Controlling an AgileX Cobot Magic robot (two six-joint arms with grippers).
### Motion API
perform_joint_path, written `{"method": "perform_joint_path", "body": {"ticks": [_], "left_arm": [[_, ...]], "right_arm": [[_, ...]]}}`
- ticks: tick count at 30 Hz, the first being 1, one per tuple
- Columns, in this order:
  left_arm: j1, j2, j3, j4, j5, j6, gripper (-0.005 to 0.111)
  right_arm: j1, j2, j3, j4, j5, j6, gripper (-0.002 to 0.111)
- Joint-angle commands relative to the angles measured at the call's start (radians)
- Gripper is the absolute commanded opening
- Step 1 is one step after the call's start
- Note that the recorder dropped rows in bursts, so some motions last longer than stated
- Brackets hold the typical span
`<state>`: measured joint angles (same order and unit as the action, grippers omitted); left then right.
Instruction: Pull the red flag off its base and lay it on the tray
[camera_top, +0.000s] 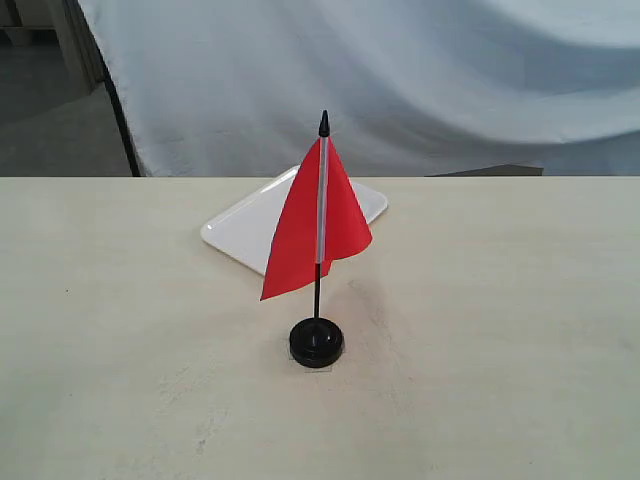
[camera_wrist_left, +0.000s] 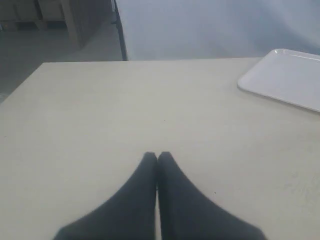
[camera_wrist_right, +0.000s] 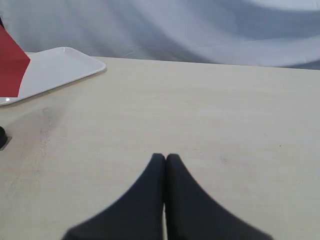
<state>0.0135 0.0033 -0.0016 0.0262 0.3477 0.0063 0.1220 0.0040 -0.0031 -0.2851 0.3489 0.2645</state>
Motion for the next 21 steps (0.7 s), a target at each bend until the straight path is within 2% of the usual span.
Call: {"method": "perform_joint_path", "body": {"ticks": [1, 14, 17, 21], "left_arm": [[-0.003, -0.003, 0.002, 0.003, -0.005, -0.006, 0.0], [-0.003, -0.003, 0.002, 0.003, -0.005, -0.006, 0.0], [-0.003, -0.003, 0.002, 0.003, -0.005, -0.006, 0.0], [-0.003, -0.003, 0.002, 0.003, -0.005, -0.006, 0.0]], "right_arm": [[0.003, -0.004, 0.003, -0.009, 0.0, 0.003, -0.001], [0.003, -0.004, 0.003, -0.03, -0.01, -0.003, -0.001], [0.003, -0.004, 0.003, -0.109, -0.087, -0.003, -0.001], [0.003, -0.004, 0.003, -0.132, -0.357, 0.0, -0.001]]}}
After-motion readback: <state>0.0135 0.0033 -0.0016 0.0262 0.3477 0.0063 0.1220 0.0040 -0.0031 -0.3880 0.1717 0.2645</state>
